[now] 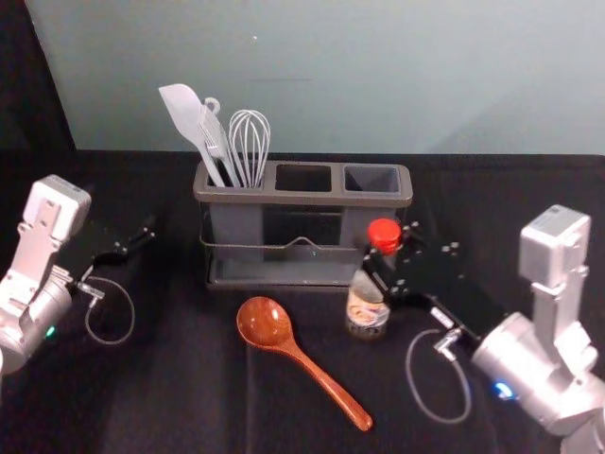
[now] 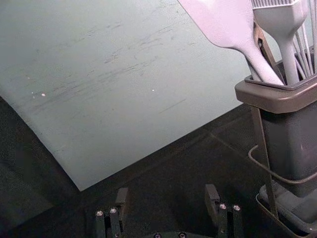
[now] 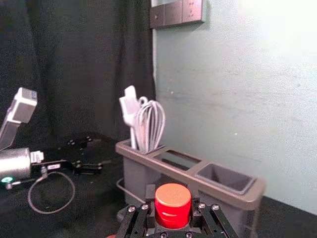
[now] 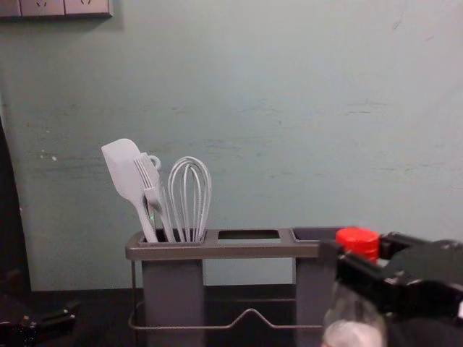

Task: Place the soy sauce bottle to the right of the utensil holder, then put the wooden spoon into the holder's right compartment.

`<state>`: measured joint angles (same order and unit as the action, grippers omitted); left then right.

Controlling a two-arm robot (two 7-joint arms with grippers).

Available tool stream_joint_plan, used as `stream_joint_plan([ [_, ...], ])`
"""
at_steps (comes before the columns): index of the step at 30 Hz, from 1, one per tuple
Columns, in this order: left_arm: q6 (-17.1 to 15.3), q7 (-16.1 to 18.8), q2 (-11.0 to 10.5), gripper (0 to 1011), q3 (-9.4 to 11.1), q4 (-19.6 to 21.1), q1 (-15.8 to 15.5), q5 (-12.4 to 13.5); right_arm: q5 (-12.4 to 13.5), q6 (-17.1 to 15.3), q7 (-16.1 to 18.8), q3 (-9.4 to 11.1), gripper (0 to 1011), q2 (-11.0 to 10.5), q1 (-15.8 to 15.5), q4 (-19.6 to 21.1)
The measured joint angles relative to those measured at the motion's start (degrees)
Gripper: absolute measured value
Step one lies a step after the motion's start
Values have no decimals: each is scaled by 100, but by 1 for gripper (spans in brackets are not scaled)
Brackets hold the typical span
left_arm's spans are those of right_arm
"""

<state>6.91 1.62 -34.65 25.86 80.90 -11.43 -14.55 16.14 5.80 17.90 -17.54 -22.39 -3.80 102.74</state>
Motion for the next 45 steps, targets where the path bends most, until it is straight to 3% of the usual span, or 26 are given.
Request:
stream_joint_plan([
  [12,0,0,0,1000,0,0,0,0,136,9,-2,628,382,-119,-282,131],
  [17,0,0,0,1000,0,0,0,0,155,119,-6,877,382,-114,-247,-119],
  [21,0,0,0,1000,0,0,0,0,168,169,20,964,382,-74,-99,-348],
  [33,0,0,0,1000,0,0,0,-1,366,216,284,896,382,113,533,-1050],
  [45,0,0,0,1000,0,0,0,0,373,218,289,789,382,281,1003,-1622],
])
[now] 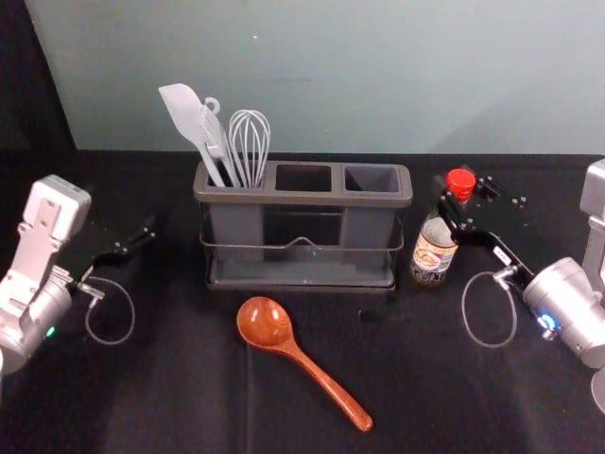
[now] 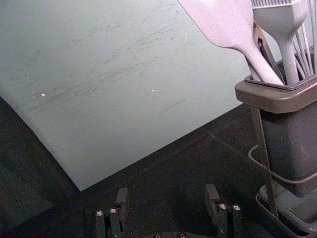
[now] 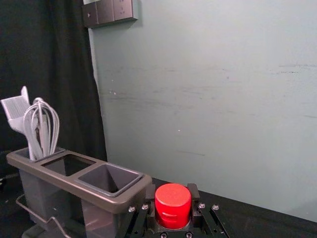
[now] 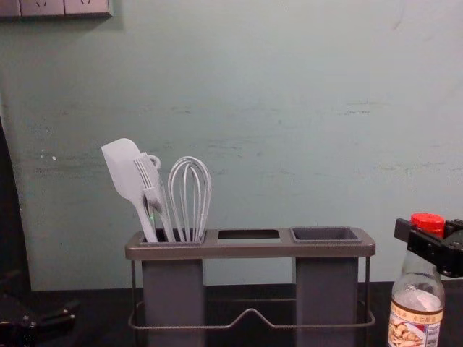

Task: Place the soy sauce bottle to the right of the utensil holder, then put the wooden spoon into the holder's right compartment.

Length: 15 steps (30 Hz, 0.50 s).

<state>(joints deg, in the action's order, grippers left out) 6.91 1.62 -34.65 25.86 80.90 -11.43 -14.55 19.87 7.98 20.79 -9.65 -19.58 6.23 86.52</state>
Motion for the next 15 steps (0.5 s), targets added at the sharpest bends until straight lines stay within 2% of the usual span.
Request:
stream_joint_plan([
  [6,0,0,0,1000,0,0,0,0,128,-9,43,-8,382,60,115,-151],
  [15,0,0,0,1000,0,0,0,0,175,-25,52,-58,382,90,174,-232],
])
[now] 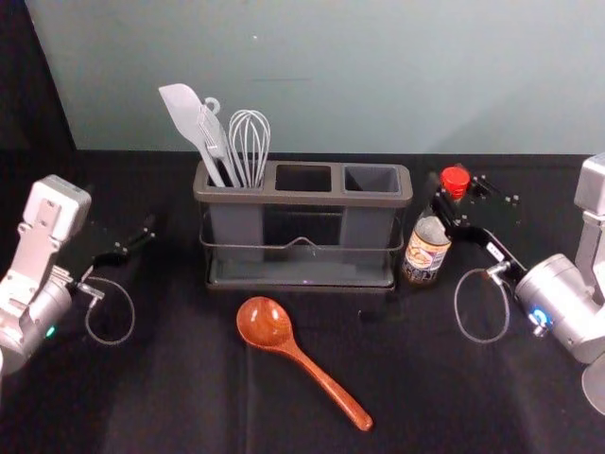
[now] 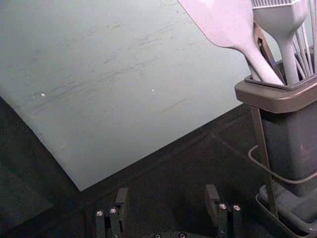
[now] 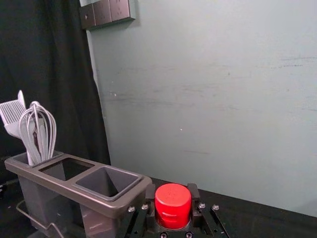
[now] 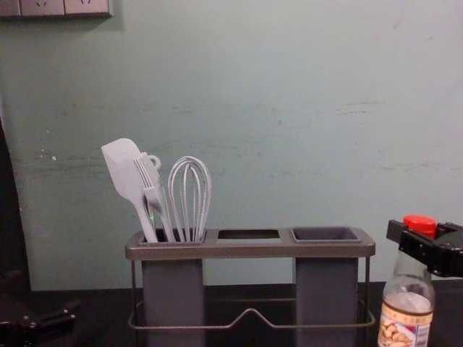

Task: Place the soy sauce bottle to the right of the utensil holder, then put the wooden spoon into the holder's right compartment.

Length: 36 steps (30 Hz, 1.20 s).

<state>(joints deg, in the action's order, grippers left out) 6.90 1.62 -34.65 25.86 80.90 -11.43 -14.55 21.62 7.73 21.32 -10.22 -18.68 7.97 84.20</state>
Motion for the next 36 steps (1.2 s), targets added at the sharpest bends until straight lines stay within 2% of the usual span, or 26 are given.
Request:
stream_joint_plan([
  [2,0,0,0,1000,0,0,0,0,3,4,0,-11,410,5,5,-27],
  [8,0,0,0,1000,0,0,0,0,9,17,-1,-27,615,-1,-7,-60],
  [13,0,0,0,1000,0,0,0,0,-3,56,-45,46,790,-55,-102,158],
  [22,0,0,0,1000,0,0,0,0,-91,117,-141,159,1000,-149,-329,648],
  [28,0,0,0,1000,0,0,0,0,-186,127,-204,179,1002,-167,-554,986],
  [36,0,0,0,1000,0,0,0,0,-361,163,-236,60,1002,-125,-813,1284],
])
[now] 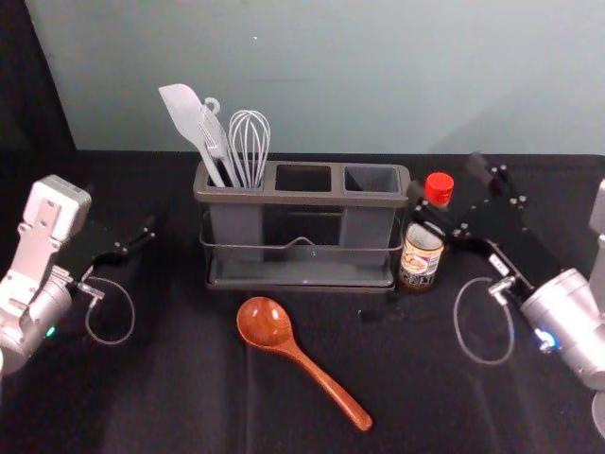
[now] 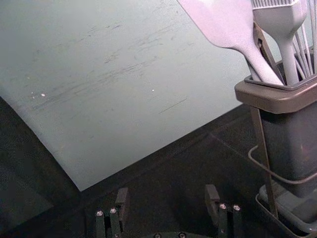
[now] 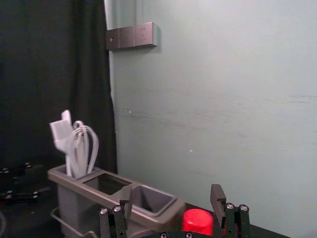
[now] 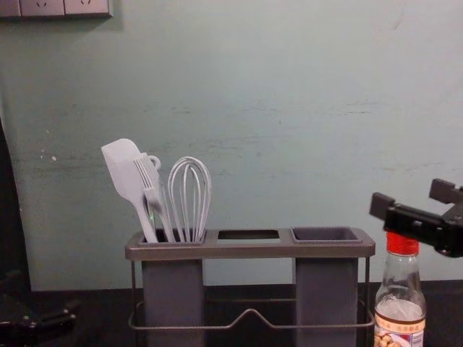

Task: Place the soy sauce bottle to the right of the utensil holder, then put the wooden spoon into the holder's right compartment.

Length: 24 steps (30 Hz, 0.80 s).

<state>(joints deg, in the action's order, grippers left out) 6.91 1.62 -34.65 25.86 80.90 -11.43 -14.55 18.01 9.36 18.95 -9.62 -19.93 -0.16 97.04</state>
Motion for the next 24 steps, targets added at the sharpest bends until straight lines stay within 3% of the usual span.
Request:
stream_joint_plan([
  [6,0,0,0,1000,0,0,0,0,-90,9,38,-185,1002,53,-87,100],
  [13,0,0,0,1000,0,0,0,0,-441,3,41,-603,1003,164,-90,117],
  [24,0,0,0,1000,0,0,0,0,-798,-121,106,-1207,1003,401,33,-346],
])
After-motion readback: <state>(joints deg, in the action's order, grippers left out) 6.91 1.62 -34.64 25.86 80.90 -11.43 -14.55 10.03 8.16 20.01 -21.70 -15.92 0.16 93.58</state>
